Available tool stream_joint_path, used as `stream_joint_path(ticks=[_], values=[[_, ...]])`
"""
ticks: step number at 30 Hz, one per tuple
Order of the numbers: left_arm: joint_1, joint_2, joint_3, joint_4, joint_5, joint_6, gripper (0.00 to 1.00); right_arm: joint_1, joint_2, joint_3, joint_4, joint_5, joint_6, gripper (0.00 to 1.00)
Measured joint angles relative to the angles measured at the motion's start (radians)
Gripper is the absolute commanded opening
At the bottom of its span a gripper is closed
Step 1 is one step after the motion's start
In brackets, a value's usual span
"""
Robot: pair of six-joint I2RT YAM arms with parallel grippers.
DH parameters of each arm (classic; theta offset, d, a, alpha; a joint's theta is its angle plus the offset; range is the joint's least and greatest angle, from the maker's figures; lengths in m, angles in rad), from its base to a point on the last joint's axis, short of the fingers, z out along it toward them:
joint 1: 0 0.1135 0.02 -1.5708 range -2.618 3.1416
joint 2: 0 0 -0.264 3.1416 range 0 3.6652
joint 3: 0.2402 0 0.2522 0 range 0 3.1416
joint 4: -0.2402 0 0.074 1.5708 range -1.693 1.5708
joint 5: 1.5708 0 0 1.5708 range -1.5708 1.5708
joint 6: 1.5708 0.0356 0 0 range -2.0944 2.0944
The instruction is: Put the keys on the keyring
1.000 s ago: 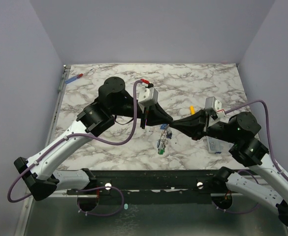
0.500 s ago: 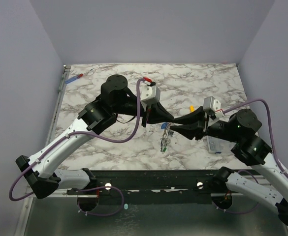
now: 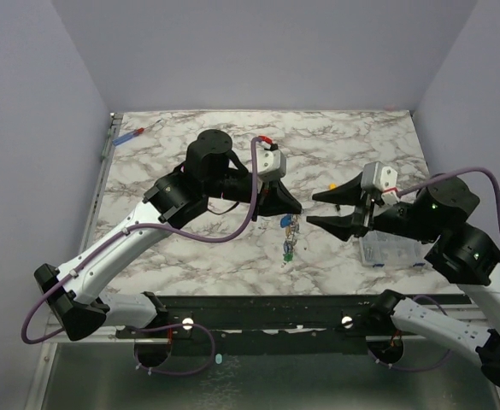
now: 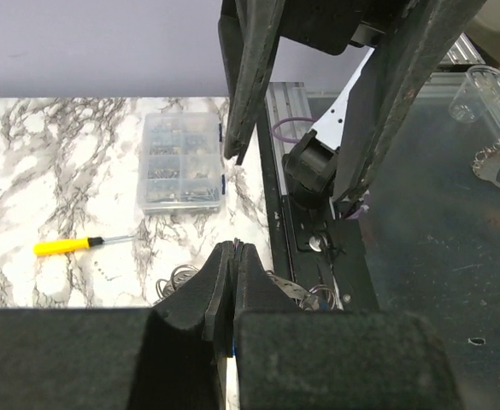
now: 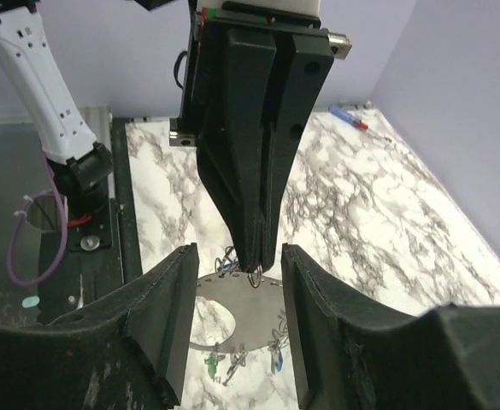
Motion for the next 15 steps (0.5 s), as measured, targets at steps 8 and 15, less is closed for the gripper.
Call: stream_joint_path(ticks=[8,15], values=[[0.0,0.002,0.0,-0.011,0.001,0.004,0.0,0.004,0.096,0.065,-0.183,0.033,-0.081,0.49],[0.0,0.002,0.0,-0.011,0.008,0.004,0.0,0.004,0.141,0.066,-0.239,0.046,-0.111,0.39]])
